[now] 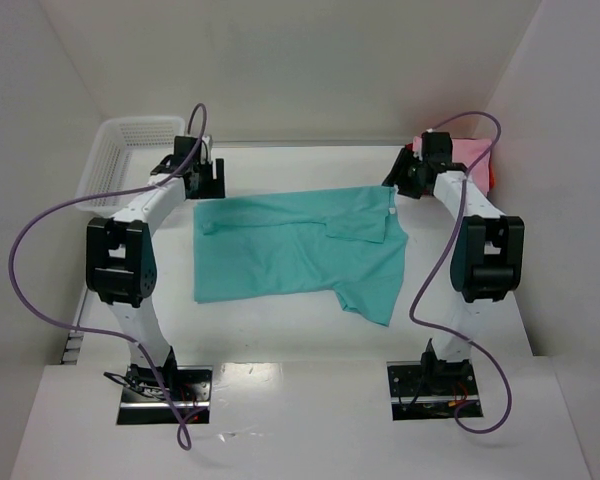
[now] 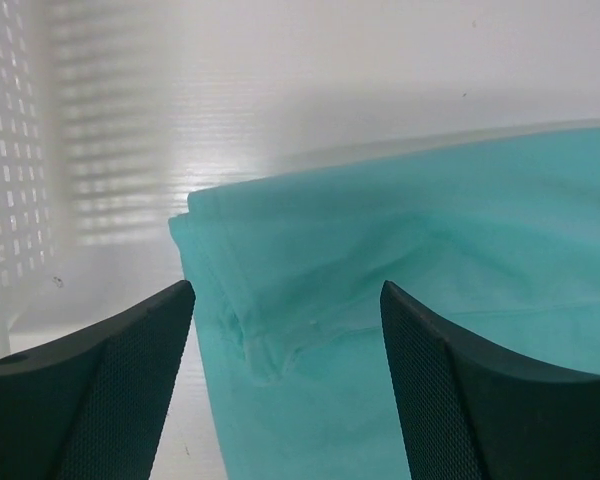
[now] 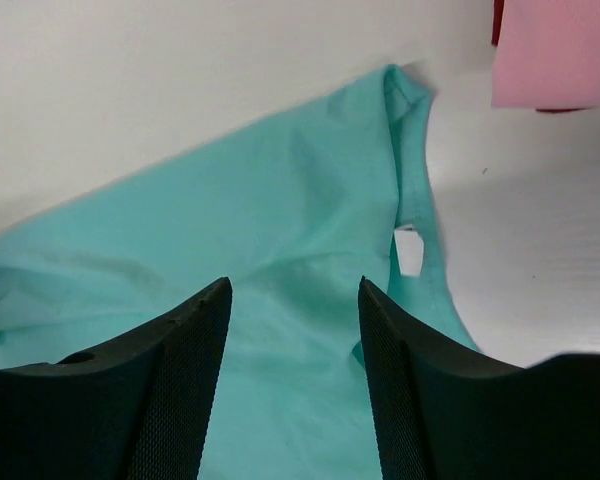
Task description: Fold and stack the t-shirts
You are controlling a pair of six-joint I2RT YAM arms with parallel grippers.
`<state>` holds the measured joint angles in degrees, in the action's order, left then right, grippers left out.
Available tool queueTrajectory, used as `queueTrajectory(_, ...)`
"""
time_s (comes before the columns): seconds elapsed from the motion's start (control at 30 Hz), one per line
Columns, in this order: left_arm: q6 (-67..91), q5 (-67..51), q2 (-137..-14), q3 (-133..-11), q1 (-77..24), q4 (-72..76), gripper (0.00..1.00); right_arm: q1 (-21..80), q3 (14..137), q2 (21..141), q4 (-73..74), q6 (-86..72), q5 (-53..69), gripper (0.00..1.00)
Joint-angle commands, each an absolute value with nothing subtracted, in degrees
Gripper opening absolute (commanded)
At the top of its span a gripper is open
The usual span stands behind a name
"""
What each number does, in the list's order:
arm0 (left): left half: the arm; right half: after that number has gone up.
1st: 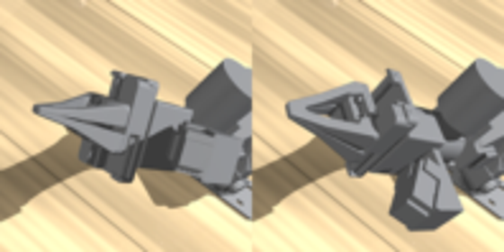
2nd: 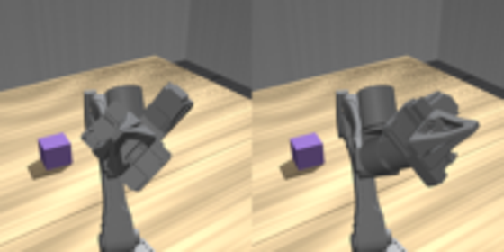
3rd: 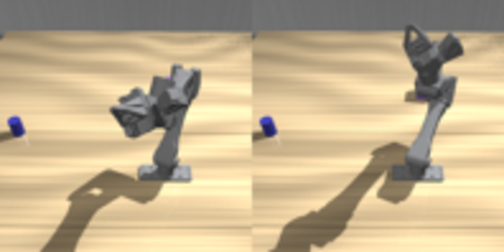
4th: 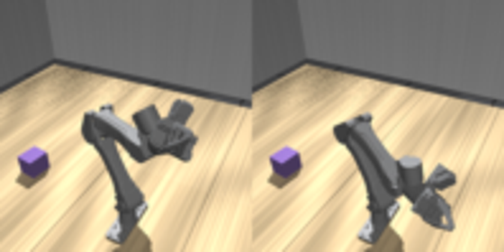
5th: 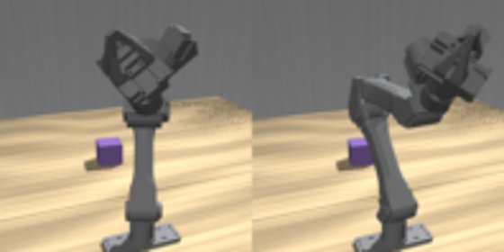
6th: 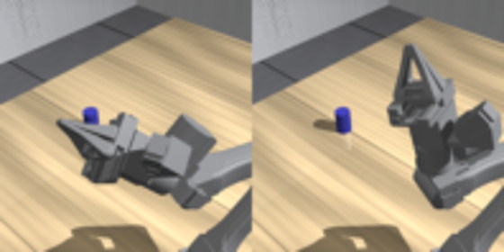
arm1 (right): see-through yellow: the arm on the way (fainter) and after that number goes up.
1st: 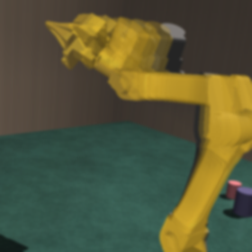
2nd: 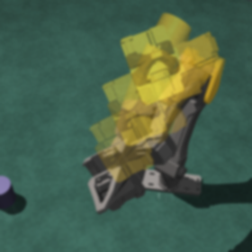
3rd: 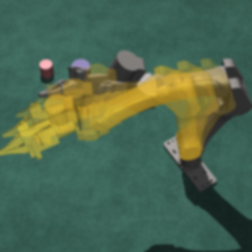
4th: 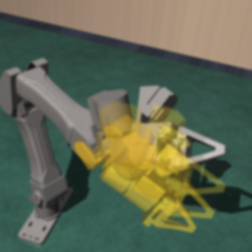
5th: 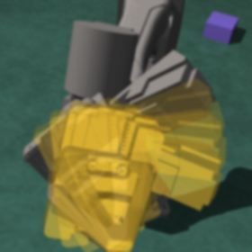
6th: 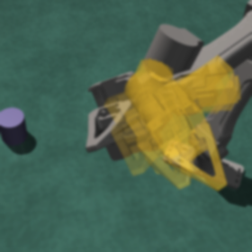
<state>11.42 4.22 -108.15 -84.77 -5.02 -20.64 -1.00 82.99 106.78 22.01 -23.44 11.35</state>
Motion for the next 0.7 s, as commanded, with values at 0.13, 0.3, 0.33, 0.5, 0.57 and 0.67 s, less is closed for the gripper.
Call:
queueTrajectory(0.13, 14.9, 2.9, -112.3, -88.5, -5.1, -15.1, 0.83, -1.6, 90.5, 117.5, 18.9, -22.2, 10.7, 0.54)
queueTrajectory(0.3, 16.4, 1.5, -114.2, -86.8, -5.1, -13.1, 0.73, -1.6, 90.7, 120.0, 16.4, -21.6, 10.7, 0.42)
queueTrajectory(0.33, 16.6, 1.5, -114.3, -86.7, -5.1, -13.1, 0.71, -1.6, 90.9, 120.4, 16.3, -21.6, 10.7, 0.41)
queueTrajectory(0.5, 17.5, 1.5, -114.8, -86.3, -5.1, -13.1, 0.66, -1.6, 93.9, 123.0, 15.9, -21.6, 10.7, 0.4)
queueTrajectory(0.57, 17.6, 1.9, -114.8, -85.8, -5.1, -12.6, 0.63, -1.6, 95.2, 123.7, 15.9, -21.6, 10.3, 0.42)
queueTrajectory(0.67, 18.7, 2.5, -115.7, -85.8, -5.1, -12.9, 0.59, -1.6, 97.7, 125.2, 15.9, -21.3, 9.6, 0.43)
